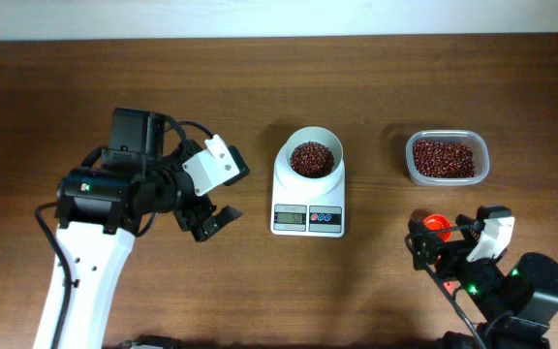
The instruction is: Scoop and weigh 50g on scale
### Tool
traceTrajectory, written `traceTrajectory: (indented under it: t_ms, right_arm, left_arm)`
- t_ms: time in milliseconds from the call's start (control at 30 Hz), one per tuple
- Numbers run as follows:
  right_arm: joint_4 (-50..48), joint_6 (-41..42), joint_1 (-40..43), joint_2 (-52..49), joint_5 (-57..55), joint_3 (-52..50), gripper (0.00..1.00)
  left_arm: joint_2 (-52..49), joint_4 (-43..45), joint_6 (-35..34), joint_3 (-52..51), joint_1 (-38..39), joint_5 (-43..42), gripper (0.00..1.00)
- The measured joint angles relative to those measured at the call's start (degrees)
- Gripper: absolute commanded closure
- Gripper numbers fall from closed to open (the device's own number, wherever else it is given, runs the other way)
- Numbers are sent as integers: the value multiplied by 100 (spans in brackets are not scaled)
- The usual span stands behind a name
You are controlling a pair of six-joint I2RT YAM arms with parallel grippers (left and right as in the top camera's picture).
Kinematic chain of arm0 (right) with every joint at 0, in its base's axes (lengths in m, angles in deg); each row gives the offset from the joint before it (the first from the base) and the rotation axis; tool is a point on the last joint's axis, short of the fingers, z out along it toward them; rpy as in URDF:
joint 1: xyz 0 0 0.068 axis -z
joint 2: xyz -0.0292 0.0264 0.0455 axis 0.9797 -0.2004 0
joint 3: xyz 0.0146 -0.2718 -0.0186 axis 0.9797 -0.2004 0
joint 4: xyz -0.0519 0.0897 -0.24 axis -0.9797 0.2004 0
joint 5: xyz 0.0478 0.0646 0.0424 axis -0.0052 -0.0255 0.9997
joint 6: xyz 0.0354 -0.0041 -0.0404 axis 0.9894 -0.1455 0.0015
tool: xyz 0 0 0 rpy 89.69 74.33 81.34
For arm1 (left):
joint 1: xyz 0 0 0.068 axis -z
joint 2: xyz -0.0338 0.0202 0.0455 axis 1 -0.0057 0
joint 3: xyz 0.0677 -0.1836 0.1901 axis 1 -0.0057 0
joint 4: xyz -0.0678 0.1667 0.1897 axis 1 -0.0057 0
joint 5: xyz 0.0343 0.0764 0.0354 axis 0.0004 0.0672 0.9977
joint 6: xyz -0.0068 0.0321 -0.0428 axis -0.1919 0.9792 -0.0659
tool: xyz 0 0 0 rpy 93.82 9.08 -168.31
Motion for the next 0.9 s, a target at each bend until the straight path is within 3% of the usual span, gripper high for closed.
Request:
traceTrajectory:
  t_ms: [267,700,900]
  right_arm:
    - [-1279,-7,-721,1502,-297,-1115,1]
    - [-1690,-2,-1248,1864,-1397,-1327,1]
    - [-2806,-2,-1252,1864,-1786,-2076,1]
  left_arm:
    - [0,-2,2,0,0,0,1]
    - [0,0,2,0,0,0,1]
    - [0,0,0,0,0,0,1]
